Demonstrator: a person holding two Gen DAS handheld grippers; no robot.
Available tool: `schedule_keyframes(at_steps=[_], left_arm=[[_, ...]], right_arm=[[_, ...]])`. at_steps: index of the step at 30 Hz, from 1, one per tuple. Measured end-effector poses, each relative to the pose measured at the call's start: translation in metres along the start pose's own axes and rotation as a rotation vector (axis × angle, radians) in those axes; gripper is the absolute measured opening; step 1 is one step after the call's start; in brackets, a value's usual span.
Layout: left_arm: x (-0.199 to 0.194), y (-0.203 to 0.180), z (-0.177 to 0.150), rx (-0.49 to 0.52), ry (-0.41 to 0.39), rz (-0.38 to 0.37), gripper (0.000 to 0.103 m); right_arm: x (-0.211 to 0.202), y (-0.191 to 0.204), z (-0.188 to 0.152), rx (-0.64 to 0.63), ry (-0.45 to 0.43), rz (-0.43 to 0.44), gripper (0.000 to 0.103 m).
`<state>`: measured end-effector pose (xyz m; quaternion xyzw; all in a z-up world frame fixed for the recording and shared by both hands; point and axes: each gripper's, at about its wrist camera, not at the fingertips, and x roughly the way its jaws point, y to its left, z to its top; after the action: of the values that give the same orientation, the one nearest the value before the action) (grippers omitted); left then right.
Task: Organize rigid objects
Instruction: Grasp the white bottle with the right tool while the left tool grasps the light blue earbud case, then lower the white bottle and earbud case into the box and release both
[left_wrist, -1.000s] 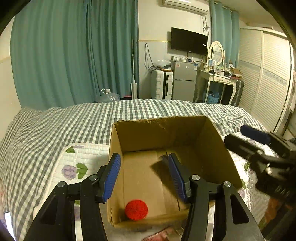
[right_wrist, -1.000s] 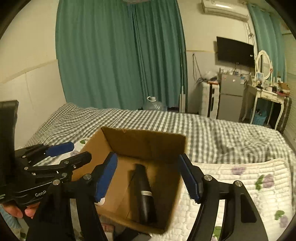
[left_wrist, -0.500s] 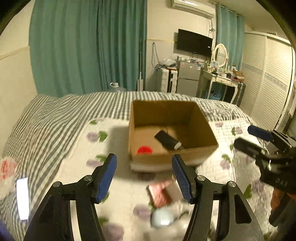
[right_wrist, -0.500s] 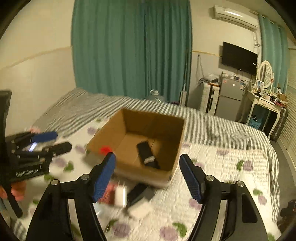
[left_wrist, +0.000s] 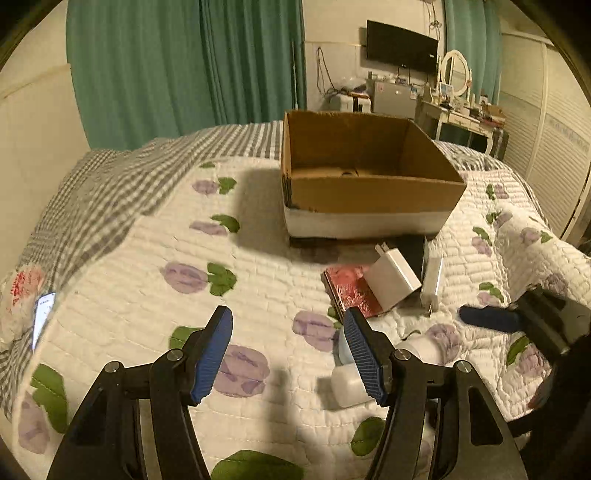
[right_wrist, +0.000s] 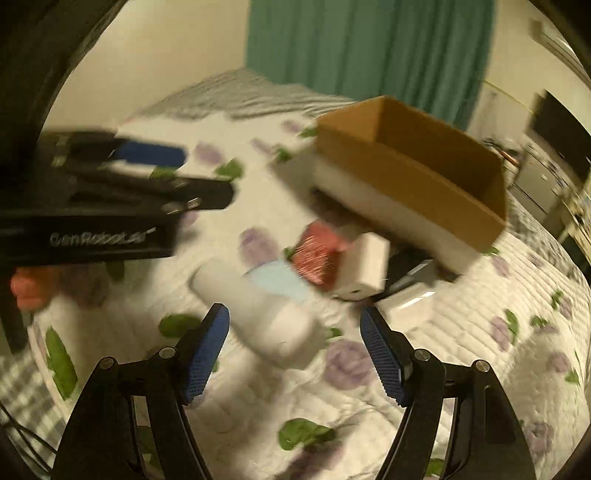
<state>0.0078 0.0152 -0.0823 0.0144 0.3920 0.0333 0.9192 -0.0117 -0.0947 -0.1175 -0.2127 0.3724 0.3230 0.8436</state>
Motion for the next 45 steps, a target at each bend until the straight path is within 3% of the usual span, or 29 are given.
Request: schedule_keyframes(at_steps=[8, 15, 22, 25, 30, 34, 40, 45], left_arm=[[0.012, 0.009, -0.002, -0.043, 0.043, 0.007, 0.065], [0.011, 0.015, 0.000, -0.076, 0.046, 0.019, 0.065], [0.005, 0.010, 0.005, -0.076, 0.040, 0.039, 0.065], [0.005, -0.004, 0.006, -0.057, 0.054, 0.012, 0.065], [0.023, -0.039, 0.006, 0.002, 0.116, -0.056, 0.065], [0.048, -0.059, -0.001, 0.037, 0.193, -0.075, 0.065], [0.086, -0.065, -0.012, 0.048, 0.277, -0.026, 0.065], [0.096, -0.070, -0.017, 0.082, 0.256, -0.014, 0.062]], right_arm=[[0.033, 0.005, -0.001, -0.039, 0.041, 0.004, 0.072], [0.024, 0.001, -0.005, -0.041, 0.010, -0.032, 0.052], [-0.024, -0.031, 0.000, 0.053, -0.110, -0.074, 0.052], [-0.039, -0.057, 0.002, 0.117, -0.128, -0.117, 0.052], [-0.049, -0.103, -0.002, 0.233, -0.118, -0.179, 0.052], [-0.039, -0.122, -0.012, 0.320, -0.090, -0.158, 0.052], [-0.030, -0.127, -0.019, 0.342, -0.073, -0.134, 0.052], [-0.028, -0.130, -0.022, 0.363, -0.072, -0.129, 0.052]])
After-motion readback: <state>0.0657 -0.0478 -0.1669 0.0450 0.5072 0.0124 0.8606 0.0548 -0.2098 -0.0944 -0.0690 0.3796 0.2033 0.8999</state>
